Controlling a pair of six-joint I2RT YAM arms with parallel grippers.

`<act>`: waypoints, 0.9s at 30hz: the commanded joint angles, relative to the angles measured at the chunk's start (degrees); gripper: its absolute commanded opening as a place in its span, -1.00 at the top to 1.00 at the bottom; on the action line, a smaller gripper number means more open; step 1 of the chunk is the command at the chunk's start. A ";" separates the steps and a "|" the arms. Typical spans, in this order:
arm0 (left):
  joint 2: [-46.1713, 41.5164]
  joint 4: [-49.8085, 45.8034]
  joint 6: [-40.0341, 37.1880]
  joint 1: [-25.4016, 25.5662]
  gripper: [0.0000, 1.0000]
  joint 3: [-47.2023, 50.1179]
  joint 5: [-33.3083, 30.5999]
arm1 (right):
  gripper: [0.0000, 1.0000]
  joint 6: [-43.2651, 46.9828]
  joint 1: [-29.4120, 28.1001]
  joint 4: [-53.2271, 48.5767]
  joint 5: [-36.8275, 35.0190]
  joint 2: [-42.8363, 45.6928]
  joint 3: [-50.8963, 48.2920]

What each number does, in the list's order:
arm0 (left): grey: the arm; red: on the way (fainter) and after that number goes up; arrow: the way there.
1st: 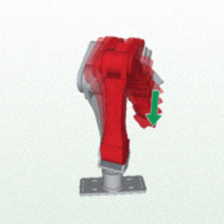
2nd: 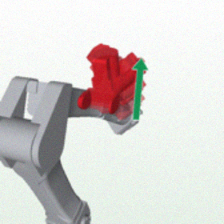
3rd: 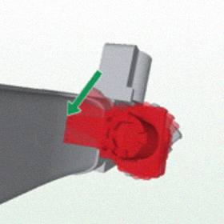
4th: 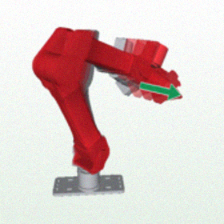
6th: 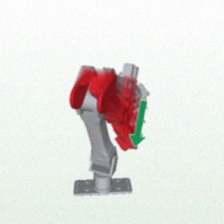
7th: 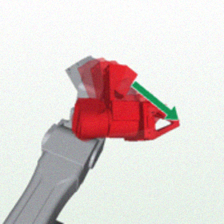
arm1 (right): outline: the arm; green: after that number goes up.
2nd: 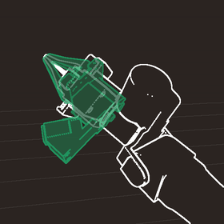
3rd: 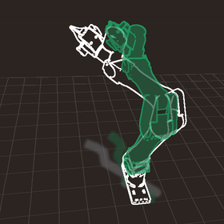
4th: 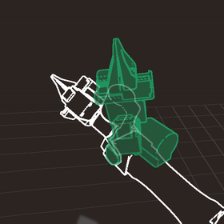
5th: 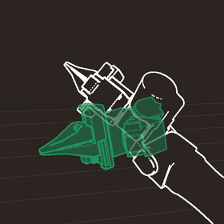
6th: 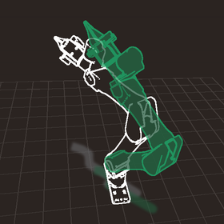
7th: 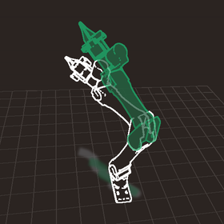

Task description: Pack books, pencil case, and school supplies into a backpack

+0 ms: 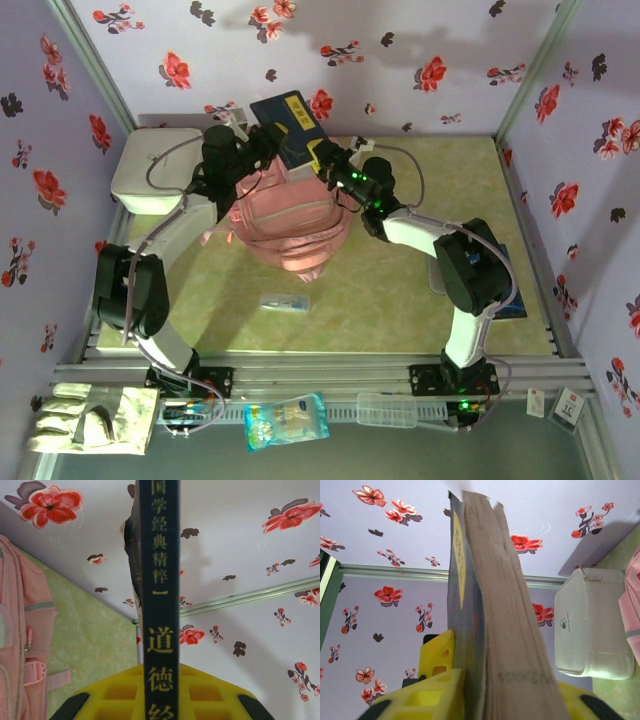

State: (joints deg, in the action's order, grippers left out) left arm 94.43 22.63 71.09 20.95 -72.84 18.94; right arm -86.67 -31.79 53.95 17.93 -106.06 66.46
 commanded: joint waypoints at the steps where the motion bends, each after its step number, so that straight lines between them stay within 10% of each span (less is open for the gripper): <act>1: -3.77 2.88 -0.65 -0.94 0.61 0.77 -0.39 | 0.59 3.25 0.20 -2.16 -1.45 1.98 0.83; 23: -10.70 -35.14 -41.46 0.69 -0.99 5.25 1.21 | 0.80 28.94 11.08 -32.81 -9.79 24.80 -12.76; 27: -6.83 -41.95 -50.88 4.68 -0.99 -0.21 -0.91 | 0.82 32.78 13.08 -40.65 -12.00 29.05 -13.10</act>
State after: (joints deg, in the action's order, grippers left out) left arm 85.12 -12.56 31.42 23.24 -68.34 18.02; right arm -59.75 -20.23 18.94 9.56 -80.34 53.49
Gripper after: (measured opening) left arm 0.995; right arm 0.128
